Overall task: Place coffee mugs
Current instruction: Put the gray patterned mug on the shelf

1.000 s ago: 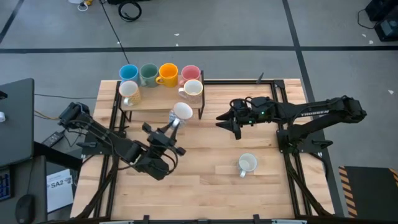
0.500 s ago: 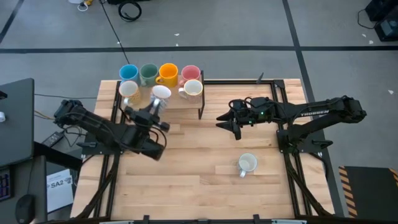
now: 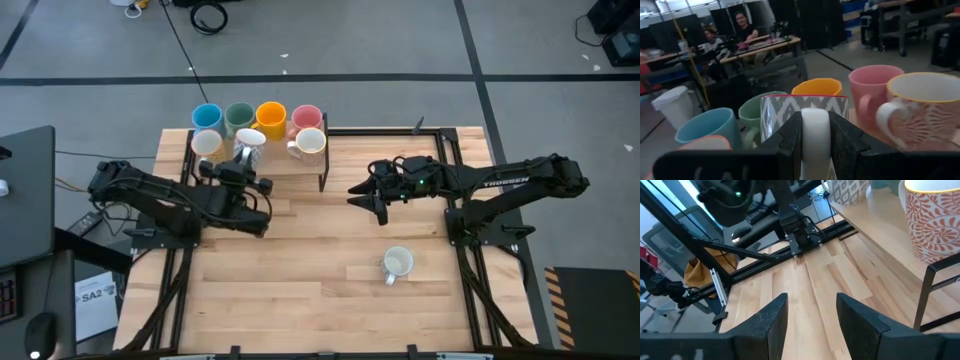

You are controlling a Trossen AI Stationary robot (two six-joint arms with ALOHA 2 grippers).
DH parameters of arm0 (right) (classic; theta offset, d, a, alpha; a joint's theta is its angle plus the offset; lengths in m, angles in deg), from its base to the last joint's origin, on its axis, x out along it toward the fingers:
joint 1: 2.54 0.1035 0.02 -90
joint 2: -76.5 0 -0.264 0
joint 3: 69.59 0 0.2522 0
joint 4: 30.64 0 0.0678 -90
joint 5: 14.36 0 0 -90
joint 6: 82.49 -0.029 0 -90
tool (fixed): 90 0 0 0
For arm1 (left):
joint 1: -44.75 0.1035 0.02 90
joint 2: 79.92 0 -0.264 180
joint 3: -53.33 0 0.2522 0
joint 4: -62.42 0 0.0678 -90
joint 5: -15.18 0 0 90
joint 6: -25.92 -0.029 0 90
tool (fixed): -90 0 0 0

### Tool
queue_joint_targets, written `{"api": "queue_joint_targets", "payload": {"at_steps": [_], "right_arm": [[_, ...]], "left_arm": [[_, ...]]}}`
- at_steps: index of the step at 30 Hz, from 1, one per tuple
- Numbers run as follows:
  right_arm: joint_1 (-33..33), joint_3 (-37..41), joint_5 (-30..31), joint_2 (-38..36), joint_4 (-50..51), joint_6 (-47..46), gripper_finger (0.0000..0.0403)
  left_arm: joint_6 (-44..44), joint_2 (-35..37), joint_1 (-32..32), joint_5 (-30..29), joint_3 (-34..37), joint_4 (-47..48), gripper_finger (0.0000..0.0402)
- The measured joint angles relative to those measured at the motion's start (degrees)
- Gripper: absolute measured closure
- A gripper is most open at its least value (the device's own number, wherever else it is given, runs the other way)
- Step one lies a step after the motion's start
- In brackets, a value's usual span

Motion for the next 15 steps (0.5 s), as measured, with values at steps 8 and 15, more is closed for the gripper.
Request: {"api": "queue_joint_targets", "payload": {"at_steps": [8, 15], "right_arm": [[0.0, 0.0, 0.3, 0.0, 0.0, 1.3, 0.0229], [0.0, 0.0, 0.5, 0.0, 0.0, 1.3, 0.0229]], "left_arm": [[9.5, 0.0, 3.3, -1.5, 9.5, -2.0, 0.0322], [14.0, 0.0, 3.4, -3.5, 13.3, -3.0, 0.0322]]}}
